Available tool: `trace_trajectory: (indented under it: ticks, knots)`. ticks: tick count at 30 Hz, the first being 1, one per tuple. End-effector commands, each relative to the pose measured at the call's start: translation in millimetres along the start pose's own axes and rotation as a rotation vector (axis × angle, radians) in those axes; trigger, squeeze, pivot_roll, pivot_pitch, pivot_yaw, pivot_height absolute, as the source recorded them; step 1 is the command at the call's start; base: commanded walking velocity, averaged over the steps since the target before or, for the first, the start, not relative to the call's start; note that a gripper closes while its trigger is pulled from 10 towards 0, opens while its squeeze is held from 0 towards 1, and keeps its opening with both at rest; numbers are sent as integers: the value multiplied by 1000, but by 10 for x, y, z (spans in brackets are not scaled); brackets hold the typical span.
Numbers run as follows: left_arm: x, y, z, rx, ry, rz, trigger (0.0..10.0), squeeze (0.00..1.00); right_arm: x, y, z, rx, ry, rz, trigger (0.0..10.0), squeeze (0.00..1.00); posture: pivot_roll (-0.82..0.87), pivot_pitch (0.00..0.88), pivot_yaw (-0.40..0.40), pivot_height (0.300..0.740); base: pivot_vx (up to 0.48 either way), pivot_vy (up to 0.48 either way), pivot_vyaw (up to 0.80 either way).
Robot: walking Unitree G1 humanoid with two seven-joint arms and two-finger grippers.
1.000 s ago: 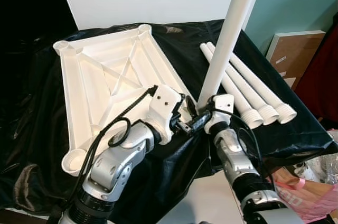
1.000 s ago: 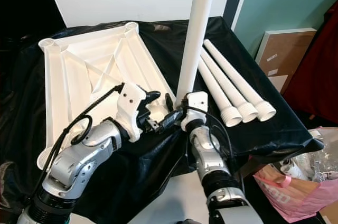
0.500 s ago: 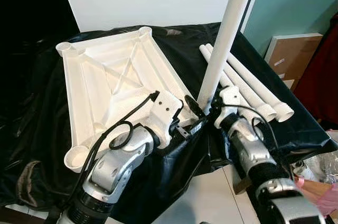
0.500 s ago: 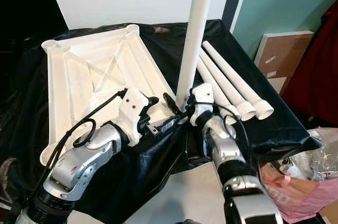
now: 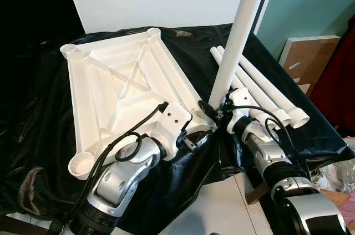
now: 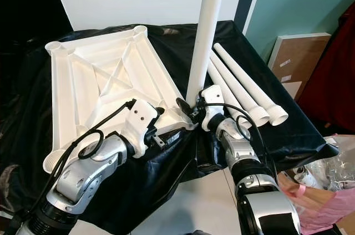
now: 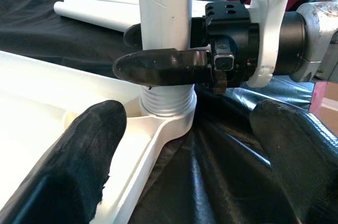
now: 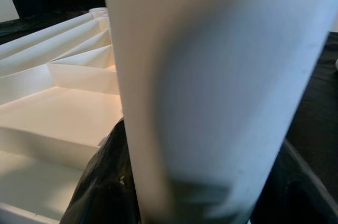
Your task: Building children table
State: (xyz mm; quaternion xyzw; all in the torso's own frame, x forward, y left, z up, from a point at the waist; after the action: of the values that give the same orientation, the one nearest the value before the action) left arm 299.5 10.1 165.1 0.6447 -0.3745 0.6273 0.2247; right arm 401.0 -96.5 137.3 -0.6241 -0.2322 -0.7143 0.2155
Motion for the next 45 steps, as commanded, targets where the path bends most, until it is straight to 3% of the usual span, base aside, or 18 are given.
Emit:
trace_trajectory:
  ticks: [1, 2, 3, 13, 15, 23, 28, 38, 39, 40, 41, 42, 45]
  knots:
    - [-28, 62, -5, -44, -2, 6, 10000, 0, -97, 17, -31, -7, -38, 20, 1804, 0, 21, 35, -37, 740, 0, 0, 0]
    - [-28, 62, -5, -44, -2, 6, 10000, 0, -97, 17, -31, -7, -38, 20, 1804, 0, 21, 35, -37, 740, 0, 0, 0]
    - [-30, 56, -7, -43, -3, 9, 10000, 0, -118, 23, -34, -22, -41, 34, 10000, 0, 21, 34, -35, 740, 0, 0, 0]
    - [-28, 54, -12, -44, 2, 14, 10000, 0, -297, 66, -49, -220, -90, 89, 10000, 0, 26, 22, -35, 740, 0, 0, 0]
    - [-33, 52, -16, -43, 1, 15, 10000, 0, -326, 99, -59, -302, -92, 126, 10000, 0, 25, 20, -35, 740, 0, 0, 0]
    - [-40, 49, -19, -42, 1, 12, 10000, 0, -470, 74, -155, -557, -145, 127, 10000, 0, 27, 17, -42, 740, 0, 0, 0]
    - [-42, 52, -17, -43, 3, 9, 10000, 0, -473, 8, -188, -614, -126, 154, 10000, 0, 28, 16, -42, 740, 0, 0, 0]
    - [-25, 43, 2, -43, 8, 9, 10000, 0, -265, -36, -131, -550, -29, 150, 10000, 0, 16, 25, -33, 740, 0, 0, 0]
    - [-17, 35, 3, -42, 10, 10, 10000, 0, -226, -37, -123, -530, -14, 155, 10000, 286, 13, 30, -32, 740, 0, 0, 0]
    - [-8, 31, 11, -40, 11, 9, 10000, 0, -165, -14, -124, -510, 8, 136, 10000, 890, 12, 34, -30, 740, 0, 0, 0]
    - [-8, 31, 11, -40, 11, 9, 10000, 0, -165, -14, -124, -510, 8, 136, 10000, 890, 12, 34, -30, 740, 0, 0, 0]
    - [4, 32, 18, -39, 14, 8, 10000, 0, -133, 5, -129, -485, 22, 145, 10000, 1000, 10, 40, -29, 740, 0, 0, 0]
    - [31, 35, 28, -38, 21, 7, 10000, 0, -68, 55, -147, -445, 41, 141, 10000, 1000, 9, 49, -28, 740, 0, 0, 0]
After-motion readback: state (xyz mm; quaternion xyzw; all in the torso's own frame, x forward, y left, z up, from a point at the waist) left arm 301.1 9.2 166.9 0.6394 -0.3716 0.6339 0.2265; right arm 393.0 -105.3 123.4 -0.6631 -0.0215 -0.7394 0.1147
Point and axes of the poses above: a point about 5 cm out from each wrist's last joint towards the gripper, its own z axis pointing out of the wrist towards the gripper, its own x axis along the axis of the wrist's last joint, y = z × x, the point moved 6 cm from there along z, pointing out of the wrist towards the gripper, and after that the axes turned 2 degrees about z, right-handed, at the moved point
